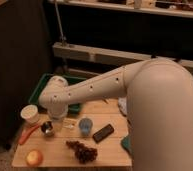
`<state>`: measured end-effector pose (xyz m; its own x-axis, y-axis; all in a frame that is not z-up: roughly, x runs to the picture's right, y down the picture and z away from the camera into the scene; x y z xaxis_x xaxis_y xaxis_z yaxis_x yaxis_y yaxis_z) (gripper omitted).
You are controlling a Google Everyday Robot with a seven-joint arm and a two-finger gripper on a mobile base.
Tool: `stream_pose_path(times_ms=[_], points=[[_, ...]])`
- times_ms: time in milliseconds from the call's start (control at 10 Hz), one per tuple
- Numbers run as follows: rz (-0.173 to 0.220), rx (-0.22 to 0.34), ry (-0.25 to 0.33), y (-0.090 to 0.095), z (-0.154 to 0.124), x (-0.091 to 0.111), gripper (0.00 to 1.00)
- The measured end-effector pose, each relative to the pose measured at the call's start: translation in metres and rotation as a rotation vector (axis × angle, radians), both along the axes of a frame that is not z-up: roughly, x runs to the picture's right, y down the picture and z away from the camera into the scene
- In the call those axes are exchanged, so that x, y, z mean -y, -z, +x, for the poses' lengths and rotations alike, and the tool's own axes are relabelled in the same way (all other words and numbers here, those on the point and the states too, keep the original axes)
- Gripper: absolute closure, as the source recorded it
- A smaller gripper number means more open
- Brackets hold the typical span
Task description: Place banana in purple bowl
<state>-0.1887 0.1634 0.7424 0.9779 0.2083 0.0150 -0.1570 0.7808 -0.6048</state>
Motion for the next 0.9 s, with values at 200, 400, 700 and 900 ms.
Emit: stream_pose_path(times_ms=[200, 400, 700, 900], points=[[-0.033, 0.012, 0.001, -0.013, -0.002, -0.007, 0.4], [-0.068, 0.02, -0.003, -0.028, -0.002, -0.013, 0.4], [-0.084, 0.03, 0.013, -0.039, -0.006, -0.013, 0.4], [-0.088, 0.035, 0.026, -0.045, -0.008, -0.013, 0.4]])
